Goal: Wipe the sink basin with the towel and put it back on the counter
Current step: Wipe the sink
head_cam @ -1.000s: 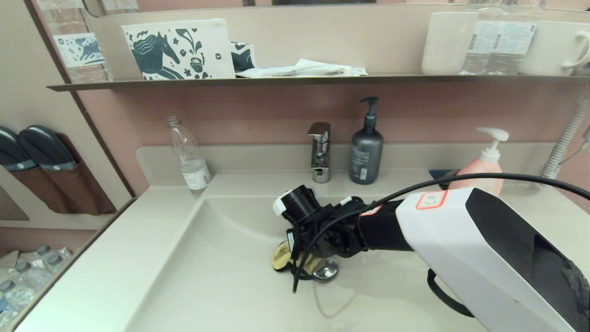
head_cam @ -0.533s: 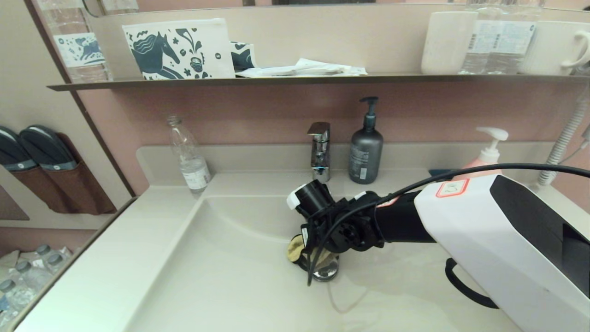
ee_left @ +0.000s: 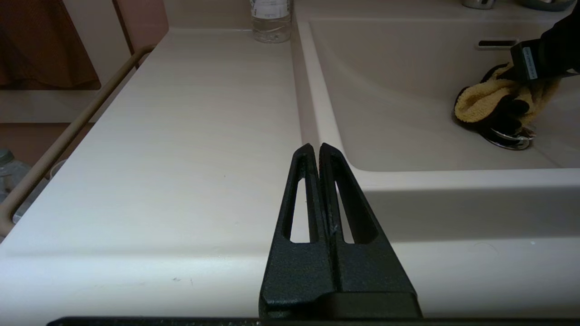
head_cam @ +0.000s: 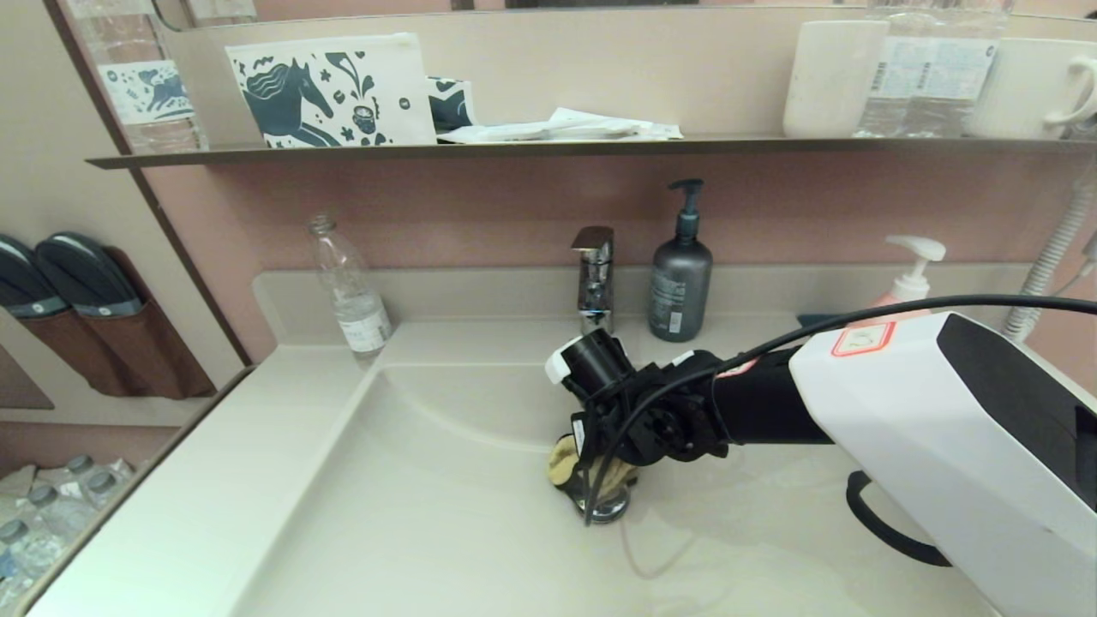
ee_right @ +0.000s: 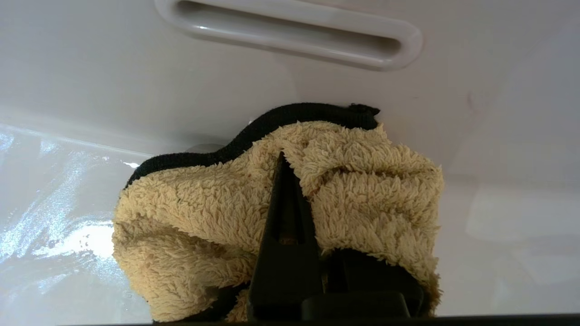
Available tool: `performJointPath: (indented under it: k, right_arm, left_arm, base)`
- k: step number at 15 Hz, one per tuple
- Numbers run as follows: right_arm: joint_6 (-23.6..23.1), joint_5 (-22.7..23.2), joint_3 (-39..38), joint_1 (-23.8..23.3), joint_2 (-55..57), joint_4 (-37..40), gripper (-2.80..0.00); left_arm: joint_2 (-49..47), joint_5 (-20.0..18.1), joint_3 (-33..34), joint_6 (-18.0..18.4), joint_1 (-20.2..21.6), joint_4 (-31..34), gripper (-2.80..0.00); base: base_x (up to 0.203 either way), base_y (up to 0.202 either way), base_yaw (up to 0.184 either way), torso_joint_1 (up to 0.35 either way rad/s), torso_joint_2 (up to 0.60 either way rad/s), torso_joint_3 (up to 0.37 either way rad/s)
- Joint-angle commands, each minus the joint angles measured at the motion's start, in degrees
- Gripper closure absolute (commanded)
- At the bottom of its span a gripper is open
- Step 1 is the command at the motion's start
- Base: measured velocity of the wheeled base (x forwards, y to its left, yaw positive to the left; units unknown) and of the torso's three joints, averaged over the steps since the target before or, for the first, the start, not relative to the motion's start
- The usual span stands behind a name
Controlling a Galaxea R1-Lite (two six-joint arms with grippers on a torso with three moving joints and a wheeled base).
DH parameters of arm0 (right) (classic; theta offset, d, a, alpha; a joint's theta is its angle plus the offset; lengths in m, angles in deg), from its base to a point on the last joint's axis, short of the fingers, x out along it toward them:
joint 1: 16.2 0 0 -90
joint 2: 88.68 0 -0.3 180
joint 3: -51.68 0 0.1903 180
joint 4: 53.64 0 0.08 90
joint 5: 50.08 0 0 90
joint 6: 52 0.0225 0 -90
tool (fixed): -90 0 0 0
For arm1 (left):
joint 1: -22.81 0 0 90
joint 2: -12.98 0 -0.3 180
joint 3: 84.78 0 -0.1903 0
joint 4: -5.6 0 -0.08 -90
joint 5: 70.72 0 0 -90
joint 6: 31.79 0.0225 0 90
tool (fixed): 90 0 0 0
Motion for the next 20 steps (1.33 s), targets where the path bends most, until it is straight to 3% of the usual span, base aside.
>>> performJointPath:
  k: [1, 7, 14, 20]
  right_arm:
    - [0.1, -0.2, -1.0, 0.0, -0.9, 0.0, 0.00]
    - [0.1, -0.4, -8.4, -0.6, -5.5, 0.1, 0.00]
    - [0.2, -4.4, -20.0, -0.9, -11.9, 0.2, 0.00]
    - [3.5, -4.8, -32.2, -1.5, -20.0, 0.5, 0.00]
  left_arm:
    - [0.0, 0.0, 0.0, 0.0, 0.0, 0.0, 0.00]
    - [-0.1, 0.0, 0.0, 0.0, 0.0, 0.0, 0.00]
    - [0.0, 0.0, 0.0, 0.0, 0.0, 0.0, 0.00]
    - [-0.1, 0.0, 0.0, 0.0, 0.0, 0.0, 0.00]
  base:
    - [0.000, 0.000, 0.000, 0.000, 0.00, 0.000]
    - [0.000, 0.000, 0.000, 0.000, 0.00, 0.000]
    - [0.000, 0.000, 0.000, 0.000, 0.00, 0.000]
    - [0.000, 0.000, 0.000, 0.000, 0.00, 0.000]
